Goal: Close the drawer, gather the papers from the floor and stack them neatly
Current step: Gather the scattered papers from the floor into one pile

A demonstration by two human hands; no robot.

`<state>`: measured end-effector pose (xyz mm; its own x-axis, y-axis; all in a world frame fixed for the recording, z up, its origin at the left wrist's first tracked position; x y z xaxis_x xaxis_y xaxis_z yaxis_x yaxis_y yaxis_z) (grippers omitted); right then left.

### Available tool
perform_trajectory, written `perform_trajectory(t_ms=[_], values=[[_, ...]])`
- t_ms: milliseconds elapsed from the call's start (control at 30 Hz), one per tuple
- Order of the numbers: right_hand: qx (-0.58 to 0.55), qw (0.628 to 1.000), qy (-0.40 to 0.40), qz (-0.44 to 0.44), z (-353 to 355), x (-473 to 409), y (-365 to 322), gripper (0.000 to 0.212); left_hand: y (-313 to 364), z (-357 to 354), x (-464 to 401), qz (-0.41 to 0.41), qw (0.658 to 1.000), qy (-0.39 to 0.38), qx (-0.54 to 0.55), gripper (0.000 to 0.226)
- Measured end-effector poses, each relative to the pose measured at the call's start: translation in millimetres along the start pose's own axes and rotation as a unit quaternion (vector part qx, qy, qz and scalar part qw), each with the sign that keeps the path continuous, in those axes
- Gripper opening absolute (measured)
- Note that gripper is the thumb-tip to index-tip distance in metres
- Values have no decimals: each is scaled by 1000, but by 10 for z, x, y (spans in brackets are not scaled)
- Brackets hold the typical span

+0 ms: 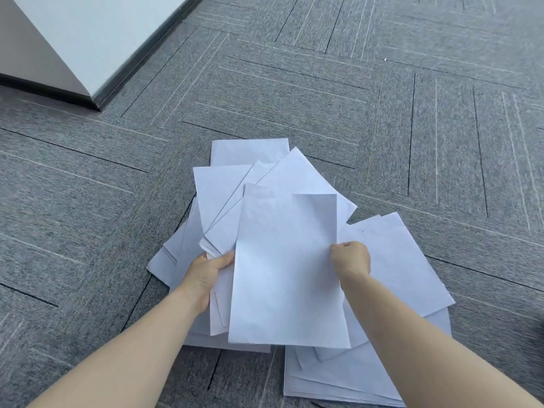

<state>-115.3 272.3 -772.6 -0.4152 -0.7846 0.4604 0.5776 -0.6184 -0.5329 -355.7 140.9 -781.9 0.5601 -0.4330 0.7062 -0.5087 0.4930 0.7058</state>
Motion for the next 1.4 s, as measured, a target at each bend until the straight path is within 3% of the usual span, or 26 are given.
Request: perform_trajectory(t_ms=[100, 167, 267, 367, 533, 667, 733, 800, 900, 967, 1033, 1100, 1167, 1200, 1300, 1400], values=[[-75, 995, 28, -65, -7, -39, 12, 36, 6, -1, 24, 8, 1000, -4, 7, 23], [-143, 982, 18, -120, 1, -15, -3, 8, 16, 0, 43, 12, 1000, -5, 6, 30], [-219, 959, -17, -178, -8, -22, -24, 55, 35, 7, 58, 14, 1000, -24, 3, 34], [-229, 953, -36, -196, 8, -14, -83, 51, 52, 4, 90, 9, 999, -41, -1, 24], [-199, 976, 17, -91, 64, -74, -131, 7, 66, 3, 59, 2, 999, -39, 0, 18], [-175, 984, 31, 24, 236, -261, -149, 16, 118, 72, 43, -1, 999, -18, -26, 17], [-169, 983, 13, 67, 310, -335, -126, 12, 156, 143, 8, -5, 999, -10, -39, 24], [-160, 982, -6, 104, 356, -394, -88, 22, 191, 218, -38, -8, 999, -3, -38, 30], [-128, 980, -46, 143, 352, -446, -45, 29, 244, 277, -49, -9, 999, 0, -52, 24], [-121, 977, -89, 149, 296, -428, -41, 23, 264, 286, -29, -13, 997, 1, -73, 18], [-139, 970, -125, 158, 236, -351, -77, 7, 279, 261, 6, -22, 995, -17, -91, 29], [-152, 964, -152, 155, 178, -270, -141, 16, 268, 201, 32, -20, 994, -47, -100, 33], [-172, 958, -186, 134, 121, -236, -178, 15, 289, 139, 70, -18, 992, -67, -105, 19], [-184, 955, -201, 119, 106, -228, -193, 14, 312, 123, 94, -18, 991, -74, -109, 22], [-196, 949, -224, 100, 104, -233, -226, 16, 329, 140, 76, 7, 991, -97, -95, 72], [-175, 954, -212, 120, 100, -181, -251, 16, 312, 117, 72, 28, 989, -94, -107, 61]])
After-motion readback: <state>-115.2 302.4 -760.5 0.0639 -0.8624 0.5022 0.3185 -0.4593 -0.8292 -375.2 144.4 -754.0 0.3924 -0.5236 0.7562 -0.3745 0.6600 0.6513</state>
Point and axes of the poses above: each hand's wrist, its own x-axis away from the middle knuckle, its own z-axis out of the back of the hand, y = z × x, the point moved 2 cm from there along -x, towards the middle knuckle, and after that the axes turned 14 degrees about y, right-handed, at the moved point
